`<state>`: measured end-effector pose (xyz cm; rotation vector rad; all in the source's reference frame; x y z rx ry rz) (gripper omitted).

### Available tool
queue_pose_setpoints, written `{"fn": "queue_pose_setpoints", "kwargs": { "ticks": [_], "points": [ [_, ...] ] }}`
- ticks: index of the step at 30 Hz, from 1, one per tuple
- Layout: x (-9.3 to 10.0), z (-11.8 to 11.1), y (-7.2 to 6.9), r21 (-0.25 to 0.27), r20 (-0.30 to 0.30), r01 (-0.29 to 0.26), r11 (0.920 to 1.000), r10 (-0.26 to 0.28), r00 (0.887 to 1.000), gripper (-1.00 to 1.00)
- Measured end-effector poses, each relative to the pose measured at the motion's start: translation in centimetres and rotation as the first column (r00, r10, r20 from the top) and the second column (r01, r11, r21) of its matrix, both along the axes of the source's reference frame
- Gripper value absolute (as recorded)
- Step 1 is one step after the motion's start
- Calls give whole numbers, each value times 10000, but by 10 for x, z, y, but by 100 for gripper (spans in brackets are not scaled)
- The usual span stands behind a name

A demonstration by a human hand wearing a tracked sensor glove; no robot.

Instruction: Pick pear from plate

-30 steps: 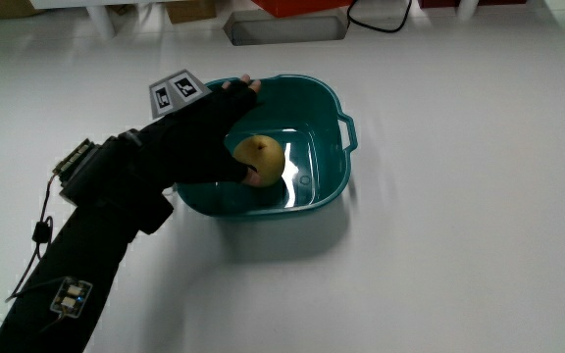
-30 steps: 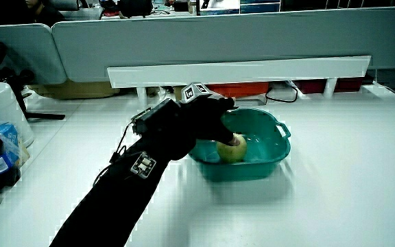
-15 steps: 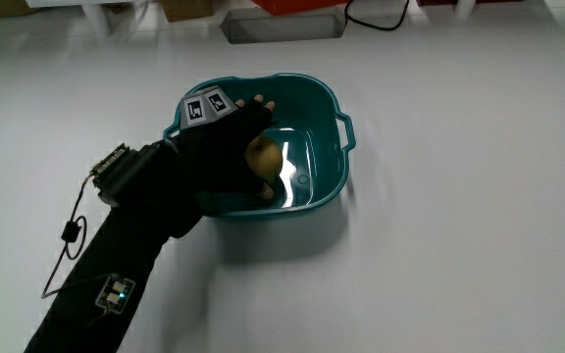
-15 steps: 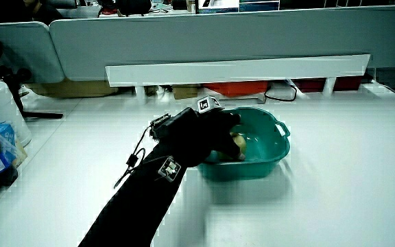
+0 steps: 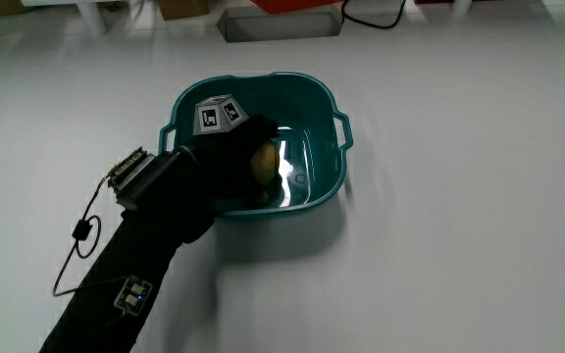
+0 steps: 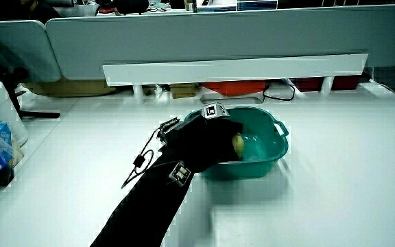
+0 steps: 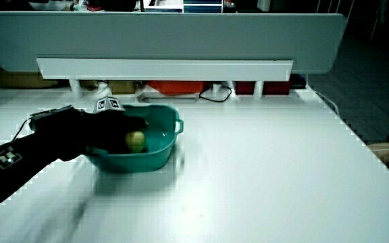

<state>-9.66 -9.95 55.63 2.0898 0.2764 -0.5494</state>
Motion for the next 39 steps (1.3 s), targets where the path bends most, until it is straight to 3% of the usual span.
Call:
{"fn": "queue_pose_setpoints", "kwargs": {
  "ticks": [9,15,25,30,33,36,37,39],
  "points": [
    [-4,0,-1,-4,-231,59,10000,-59,9997,100],
    [-8,-6,-5,136,-314,136,9998,-132,9994,100],
    [-3,-49,-14,316,-1120,-140,9994,174,9936,100],
    [4,-78,-8,676,-1674,-721,9951,826,9824,100],
    [6,-94,-1,749,-2280,-733,9945,887,9696,100],
    [10,-115,3,1152,-2653,-981,9885,1258,9559,100],
    [11,-122,6,1325,-2737,-1113,9849,1443,9509,100],
    [13,-131,12,1929,-2853,-1547,9690,2062,9360,100]
  ]
}}
